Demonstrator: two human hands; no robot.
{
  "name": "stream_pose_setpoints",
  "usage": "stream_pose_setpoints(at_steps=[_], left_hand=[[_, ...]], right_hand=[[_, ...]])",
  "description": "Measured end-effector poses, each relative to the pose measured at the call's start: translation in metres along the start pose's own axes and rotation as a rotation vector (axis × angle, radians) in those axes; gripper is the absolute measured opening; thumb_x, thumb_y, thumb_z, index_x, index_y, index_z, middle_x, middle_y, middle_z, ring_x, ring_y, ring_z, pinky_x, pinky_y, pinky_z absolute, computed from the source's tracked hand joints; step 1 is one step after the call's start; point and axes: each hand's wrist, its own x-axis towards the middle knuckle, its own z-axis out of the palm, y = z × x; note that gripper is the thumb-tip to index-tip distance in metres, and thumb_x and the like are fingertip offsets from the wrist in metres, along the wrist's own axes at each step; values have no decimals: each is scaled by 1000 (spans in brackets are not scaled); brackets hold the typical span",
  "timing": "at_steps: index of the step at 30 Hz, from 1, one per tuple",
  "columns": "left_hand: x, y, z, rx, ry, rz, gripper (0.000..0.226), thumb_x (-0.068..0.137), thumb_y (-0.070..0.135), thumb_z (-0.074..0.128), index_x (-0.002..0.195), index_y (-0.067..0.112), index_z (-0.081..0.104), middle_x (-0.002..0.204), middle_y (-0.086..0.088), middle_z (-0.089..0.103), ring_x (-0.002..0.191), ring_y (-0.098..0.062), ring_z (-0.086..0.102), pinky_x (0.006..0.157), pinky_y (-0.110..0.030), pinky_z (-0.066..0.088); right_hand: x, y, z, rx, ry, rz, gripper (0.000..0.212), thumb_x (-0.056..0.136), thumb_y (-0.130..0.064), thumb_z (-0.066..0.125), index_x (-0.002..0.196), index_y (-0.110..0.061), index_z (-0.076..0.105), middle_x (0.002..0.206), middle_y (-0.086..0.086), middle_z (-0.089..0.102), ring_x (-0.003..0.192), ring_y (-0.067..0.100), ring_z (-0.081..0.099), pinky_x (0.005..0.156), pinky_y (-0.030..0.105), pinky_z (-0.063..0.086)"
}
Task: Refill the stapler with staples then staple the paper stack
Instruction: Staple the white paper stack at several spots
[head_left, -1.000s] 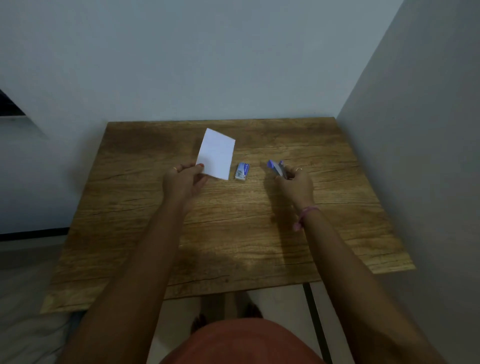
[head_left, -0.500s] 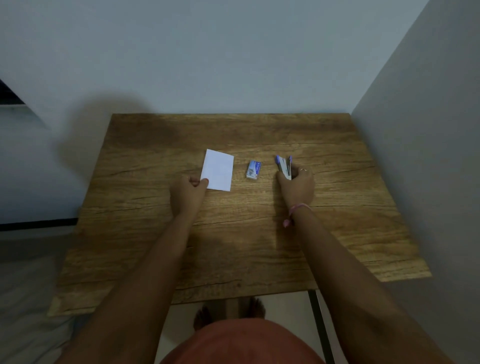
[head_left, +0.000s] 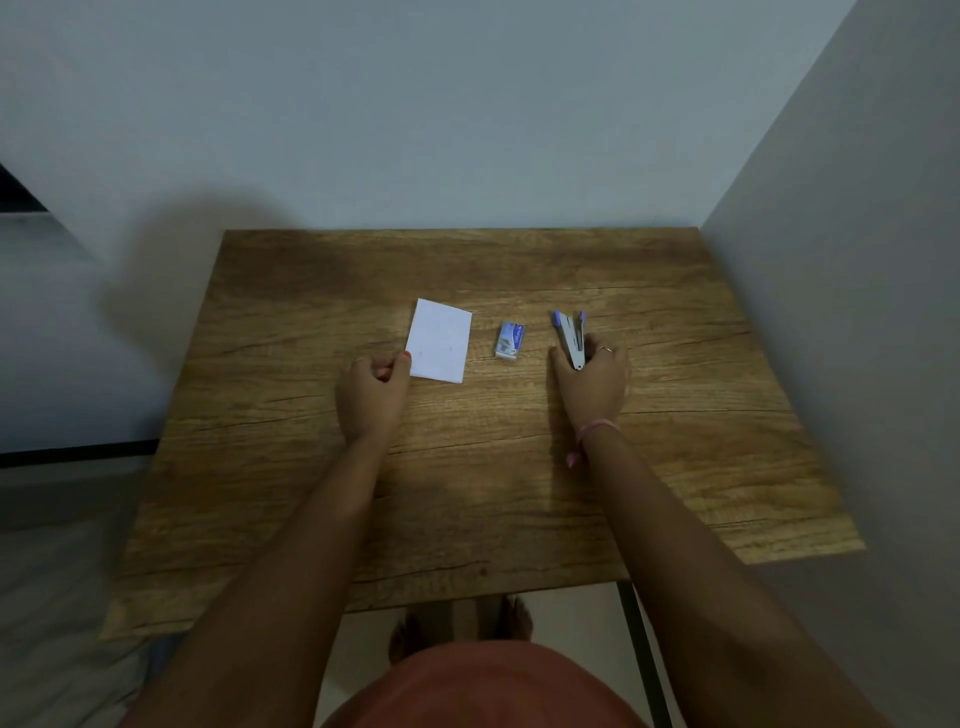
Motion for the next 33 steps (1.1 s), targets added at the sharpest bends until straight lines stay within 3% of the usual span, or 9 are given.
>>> stream_pose_setpoints(at_steps=[9, 12, 15, 19, 23, 30, 33], left_hand=[[-6, -3, -1, -57, -5, 11, 22, 88, 30, 65, 102, 13, 68, 103, -7, 68, 93, -20, 64, 80, -43, 59], [-8, -5, 0, -35, 2, 26, 23, 89, 29, 65, 105, 13, 68, 105, -6, 69, 89, -14, 62, 71, -29, 56], [-10, -7, 1, 0, 7, 28, 26, 89, 27, 66, 108, 10, 67, 106, -6, 69, 85, -10, 58, 59, -14, 39], [-11, -8, 2, 26, -6, 36, 26, 89, 24, 66, 110, 9, 66, 110, -8, 67, 87, -11, 58, 66, -17, 43], [-12, -8, 3, 40, -14, 53, 25, 88, 22, 66, 110, 9, 66, 113, -9, 65, 89, -12, 59, 74, -23, 47], [-19, -10, 4, -1, 27, 41, 32, 87, 25, 67, 115, 9, 61, 114, -8, 61, 87, -11, 57, 70, -22, 46], [-24, -13, 2, -25, 28, 89, 33, 90, 26, 64, 118, 10, 59, 112, -3, 55, 86, -10, 55, 65, -14, 41]], right_hand=[[-9, 6, -3, 73, -32, 7, 60, 79, -41, 69, 130, -13, 53, 121, 8, 50, 115, 25, 51, 101, 40, 36], [-12, 7, -6, 83, -31, -3, 57, 80, -37, 69, 128, -10, 54, 120, 10, 51, 114, 27, 51, 101, 40, 39], [-14, 8, -8, 66, -40, -22, 49, 84, -29, 67, 126, -7, 55, 122, 12, 50, 115, 28, 51, 103, 41, 39], [-19, 11, -12, 76, -43, -55, 36, 90, -18, 60, 123, -5, 58, 122, 16, 52, 113, 29, 52, 101, 37, 39], [-23, 12, -14, 83, -49, -67, 35, 90, -18, 59, 124, -7, 58, 120, 15, 53, 112, 28, 52, 101, 38, 39], [-25, 12, -17, 126, -83, -31, 42, 87, -19, 64, 127, -9, 56, 122, 12, 50, 113, 27, 53, 101, 41, 43], [-26, 14, -17, 136, -84, -30, 45, 87, -19, 65, 130, -9, 54, 124, 11, 49, 115, 26, 52, 102, 40, 43]])
